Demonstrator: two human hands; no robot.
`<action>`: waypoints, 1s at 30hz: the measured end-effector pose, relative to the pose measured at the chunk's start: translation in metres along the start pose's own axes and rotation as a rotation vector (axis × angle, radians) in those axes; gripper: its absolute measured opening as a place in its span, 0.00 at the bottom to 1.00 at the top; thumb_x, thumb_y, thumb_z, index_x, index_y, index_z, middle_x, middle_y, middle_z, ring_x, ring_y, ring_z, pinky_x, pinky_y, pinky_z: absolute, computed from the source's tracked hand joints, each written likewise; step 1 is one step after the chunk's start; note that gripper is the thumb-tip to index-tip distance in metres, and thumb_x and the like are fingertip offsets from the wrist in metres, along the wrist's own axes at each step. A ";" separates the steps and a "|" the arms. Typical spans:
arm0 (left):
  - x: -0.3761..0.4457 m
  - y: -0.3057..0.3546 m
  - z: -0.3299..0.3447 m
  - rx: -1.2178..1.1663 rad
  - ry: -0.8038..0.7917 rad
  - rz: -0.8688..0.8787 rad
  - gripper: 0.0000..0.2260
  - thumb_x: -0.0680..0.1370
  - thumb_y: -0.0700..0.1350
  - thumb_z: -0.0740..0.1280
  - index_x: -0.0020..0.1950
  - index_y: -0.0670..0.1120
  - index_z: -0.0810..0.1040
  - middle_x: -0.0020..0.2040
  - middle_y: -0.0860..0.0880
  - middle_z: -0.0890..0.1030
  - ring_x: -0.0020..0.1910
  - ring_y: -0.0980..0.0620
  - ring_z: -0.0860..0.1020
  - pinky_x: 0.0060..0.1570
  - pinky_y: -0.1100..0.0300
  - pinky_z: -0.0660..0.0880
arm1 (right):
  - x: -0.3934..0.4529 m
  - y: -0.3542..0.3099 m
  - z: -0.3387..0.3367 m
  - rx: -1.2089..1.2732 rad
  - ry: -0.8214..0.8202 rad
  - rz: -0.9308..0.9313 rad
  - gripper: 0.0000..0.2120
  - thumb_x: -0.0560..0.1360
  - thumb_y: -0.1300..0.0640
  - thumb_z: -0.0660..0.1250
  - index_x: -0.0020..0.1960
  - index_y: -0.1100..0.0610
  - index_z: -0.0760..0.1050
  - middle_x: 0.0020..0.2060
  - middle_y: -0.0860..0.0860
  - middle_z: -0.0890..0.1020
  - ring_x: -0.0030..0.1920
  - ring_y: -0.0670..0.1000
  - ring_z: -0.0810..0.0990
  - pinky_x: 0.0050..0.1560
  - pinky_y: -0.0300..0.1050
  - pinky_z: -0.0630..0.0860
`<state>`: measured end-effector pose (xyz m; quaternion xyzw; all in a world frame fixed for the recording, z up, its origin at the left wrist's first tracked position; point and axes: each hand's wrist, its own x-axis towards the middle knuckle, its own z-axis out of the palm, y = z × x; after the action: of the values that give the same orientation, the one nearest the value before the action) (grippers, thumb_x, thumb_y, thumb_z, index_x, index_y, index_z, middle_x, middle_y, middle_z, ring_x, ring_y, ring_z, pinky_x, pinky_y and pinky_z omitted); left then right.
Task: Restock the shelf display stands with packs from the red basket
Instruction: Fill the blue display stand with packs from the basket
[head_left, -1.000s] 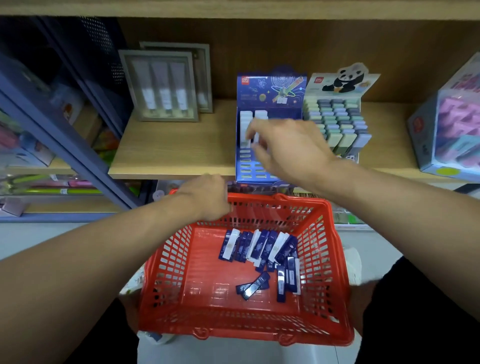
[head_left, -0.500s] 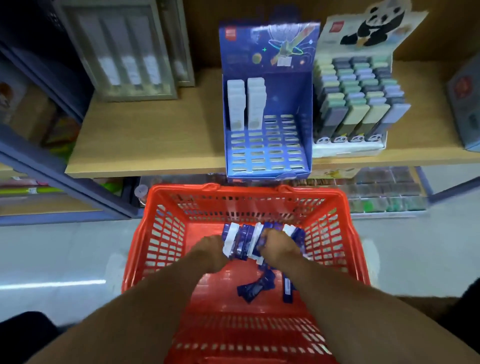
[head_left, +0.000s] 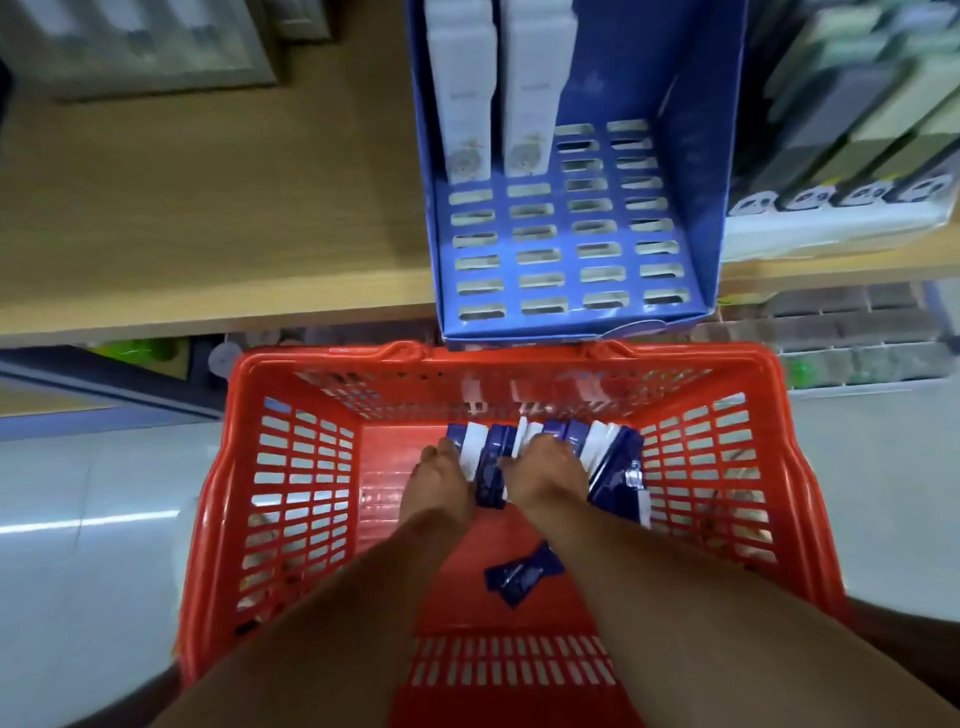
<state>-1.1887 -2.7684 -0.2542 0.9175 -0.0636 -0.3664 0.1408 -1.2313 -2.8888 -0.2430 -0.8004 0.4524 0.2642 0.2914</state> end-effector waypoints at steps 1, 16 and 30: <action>0.002 0.000 0.001 -0.009 -0.014 0.000 0.17 0.76 0.40 0.71 0.63 0.41 0.72 0.60 0.42 0.78 0.58 0.42 0.79 0.52 0.55 0.73 | -0.001 0.000 -0.001 0.002 -0.008 0.000 0.12 0.78 0.50 0.67 0.54 0.58 0.79 0.53 0.56 0.83 0.53 0.59 0.82 0.45 0.45 0.76; -0.057 -0.019 -0.044 -0.089 -0.166 0.164 0.14 0.74 0.37 0.72 0.52 0.50 0.71 0.51 0.48 0.81 0.51 0.45 0.81 0.39 0.64 0.74 | -0.063 0.021 -0.063 -0.164 -0.260 -0.465 0.12 0.75 0.47 0.66 0.39 0.50 0.66 0.41 0.51 0.78 0.44 0.56 0.79 0.39 0.47 0.71; -0.197 0.042 -0.245 0.150 -0.336 0.381 0.15 0.73 0.37 0.77 0.50 0.50 0.74 0.39 0.50 0.82 0.35 0.53 0.80 0.31 0.58 0.75 | -0.207 -0.042 -0.250 -0.684 -0.146 -0.884 0.11 0.76 0.50 0.71 0.53 0.51 0.71 0.40 0.47 0.76 0.43 0.52 0.75 0.33 0.42 0.65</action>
<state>-1.1629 -2.7135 0.0569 0.8231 -0.2847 -0.4748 0.1261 -1.2477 -2.9292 0.0818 -0.9423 -0.0591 0.3034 0.1287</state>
